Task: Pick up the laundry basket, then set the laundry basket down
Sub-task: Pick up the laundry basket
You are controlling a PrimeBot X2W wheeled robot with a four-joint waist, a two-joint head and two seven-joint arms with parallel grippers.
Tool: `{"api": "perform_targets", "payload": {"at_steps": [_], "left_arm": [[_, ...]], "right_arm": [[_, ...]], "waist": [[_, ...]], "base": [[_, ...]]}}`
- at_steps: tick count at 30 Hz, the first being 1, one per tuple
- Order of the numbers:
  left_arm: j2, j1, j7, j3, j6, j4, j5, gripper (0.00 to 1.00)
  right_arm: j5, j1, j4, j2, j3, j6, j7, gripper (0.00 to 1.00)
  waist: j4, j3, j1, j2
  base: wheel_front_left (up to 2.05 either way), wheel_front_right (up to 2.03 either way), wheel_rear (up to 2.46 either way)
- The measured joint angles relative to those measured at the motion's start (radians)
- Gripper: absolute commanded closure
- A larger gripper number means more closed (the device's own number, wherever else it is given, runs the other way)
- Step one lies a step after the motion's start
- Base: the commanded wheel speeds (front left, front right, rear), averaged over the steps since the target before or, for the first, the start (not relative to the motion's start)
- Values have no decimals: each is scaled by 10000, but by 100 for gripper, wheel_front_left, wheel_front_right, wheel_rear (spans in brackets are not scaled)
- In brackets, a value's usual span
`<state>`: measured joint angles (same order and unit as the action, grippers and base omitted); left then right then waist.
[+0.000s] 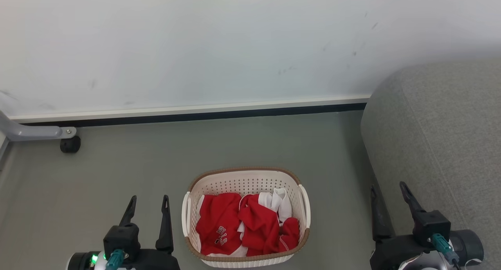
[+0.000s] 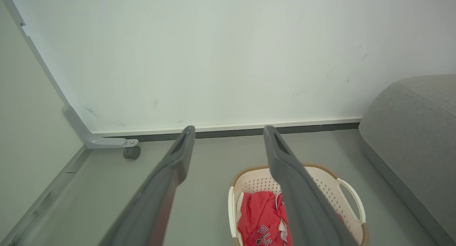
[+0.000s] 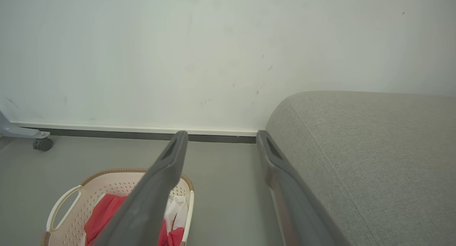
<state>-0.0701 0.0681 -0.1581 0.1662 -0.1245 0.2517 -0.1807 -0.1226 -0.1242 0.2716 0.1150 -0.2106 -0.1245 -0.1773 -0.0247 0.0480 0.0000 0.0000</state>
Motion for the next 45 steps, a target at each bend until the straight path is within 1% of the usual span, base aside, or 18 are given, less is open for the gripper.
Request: {"api": "perform_targets", "payload": {"at_steps": [12,21,41,44,45], "left_arm": [[15,19,127,56,0,-190,19,0],[25,116,217,104,0,-401,21,0],[73,1289,368,339,17,-646,102,0],[77,1490,422,372,40,-656,136,0],[77,1561,422,374,107,-658,138,0]], "right_arm": [[27,-39,-221,10,8,0,73,0],[65,-93,-477,23,105,0,107,0],[161,-857,-1062,174,261,0,282,0],[163,-967,-1133,188,270,0,324,0],[163,-1003,-1137,199,276,0,326,0]], "waist": [[40,545,0,0],[51,1206,1,0],[219,3314,2,1],[252,3662,2,1],[262,3779,2,1]], "base": [[0,0,0],[0,0,0],[0,0,0],[0,0,0],[0,0,0]]}}
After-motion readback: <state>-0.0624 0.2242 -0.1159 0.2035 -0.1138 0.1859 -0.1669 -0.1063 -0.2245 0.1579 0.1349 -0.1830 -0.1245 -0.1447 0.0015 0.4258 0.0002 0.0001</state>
